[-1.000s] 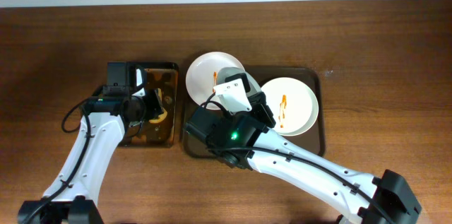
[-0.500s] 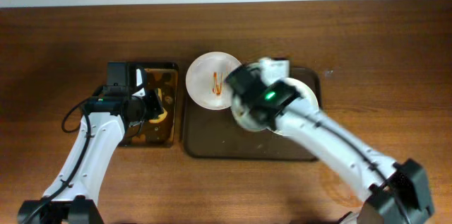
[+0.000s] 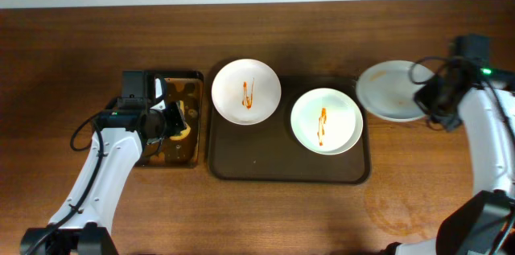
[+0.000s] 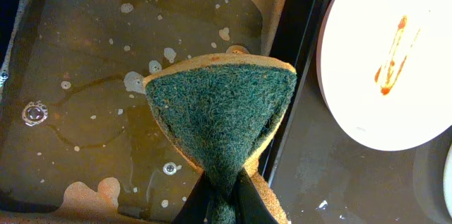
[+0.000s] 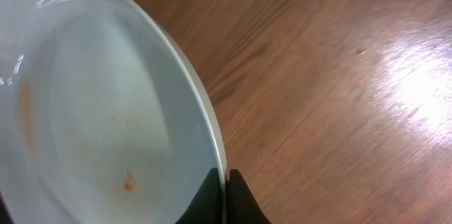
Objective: Clean dirty plates on tray and stack at the side
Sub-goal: 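Lift the scrubbed plate with right gripper and place it right of tray, then move right gripper back to grip the back-left plate rim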
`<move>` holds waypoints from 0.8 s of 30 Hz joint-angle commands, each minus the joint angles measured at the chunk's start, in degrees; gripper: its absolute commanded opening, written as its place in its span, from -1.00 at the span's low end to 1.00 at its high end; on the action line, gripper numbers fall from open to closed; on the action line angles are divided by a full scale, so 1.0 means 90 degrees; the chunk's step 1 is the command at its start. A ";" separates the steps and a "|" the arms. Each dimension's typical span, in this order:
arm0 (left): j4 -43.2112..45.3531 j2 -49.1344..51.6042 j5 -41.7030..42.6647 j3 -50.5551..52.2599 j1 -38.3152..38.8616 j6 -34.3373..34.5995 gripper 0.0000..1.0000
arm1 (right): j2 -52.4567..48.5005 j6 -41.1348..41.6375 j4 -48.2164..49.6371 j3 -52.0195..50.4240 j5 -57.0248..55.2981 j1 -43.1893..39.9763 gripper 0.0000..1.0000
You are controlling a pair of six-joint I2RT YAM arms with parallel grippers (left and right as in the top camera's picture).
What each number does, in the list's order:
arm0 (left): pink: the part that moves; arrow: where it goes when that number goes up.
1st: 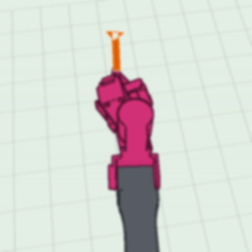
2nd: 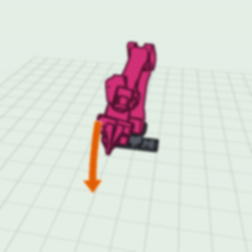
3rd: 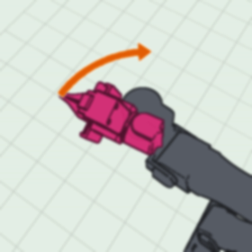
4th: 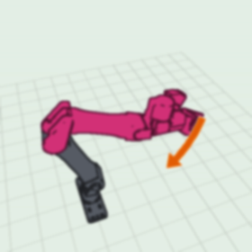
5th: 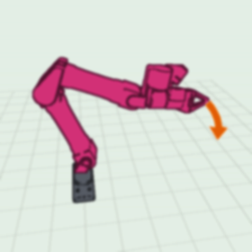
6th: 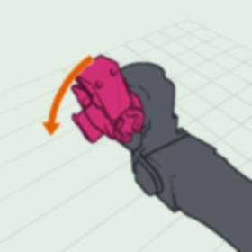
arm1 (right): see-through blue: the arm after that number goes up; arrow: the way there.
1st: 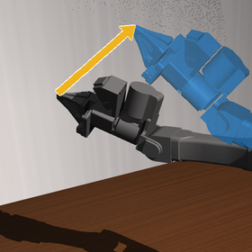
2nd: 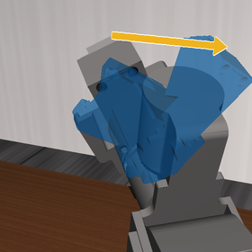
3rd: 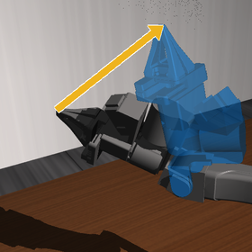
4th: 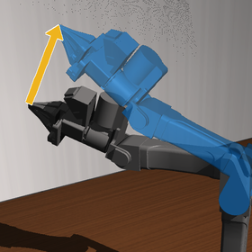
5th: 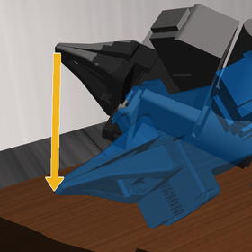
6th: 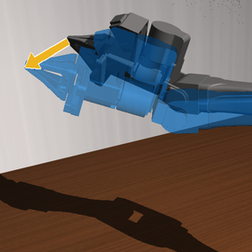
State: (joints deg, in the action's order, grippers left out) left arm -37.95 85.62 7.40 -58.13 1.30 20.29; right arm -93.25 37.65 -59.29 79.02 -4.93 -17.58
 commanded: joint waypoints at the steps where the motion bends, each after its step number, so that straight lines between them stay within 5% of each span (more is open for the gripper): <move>1: 0.0015 0.0022 -0.0039 -0.0107 -0.0027 -0.0124 -1.00 | -0.0124 -0.0707 0.0058 0.0070 0.0219 -0.0580 -0.92; 18: -0.0027 0.0022 -0.0017 -0.0107 -0.0027 -0.0124 -1.00 | -0.1219 -0.1375 0.0442 0.0070 -0.0437 -0.0860 -0.90; 20: -0.0029 0.0022 -0.0017 -0.0107 -0.0027 -0.0124 -1.00 | -0.1256 -0.1375 0.0381 0.0070 -0.0357 -0.0843 -0.58; 24: -0.0007 0.0022 0.0032 -0.0107 -0.0027 -0.0131 -1.00 | -0.1256 -0.1928 0.0379 0.0080 0.0546 -0.0733 -0.46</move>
State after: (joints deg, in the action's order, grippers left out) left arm -38.17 85.67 7.44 -58.13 1.30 20.27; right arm -103.79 24.95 -55.72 79.00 -6.35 -24.88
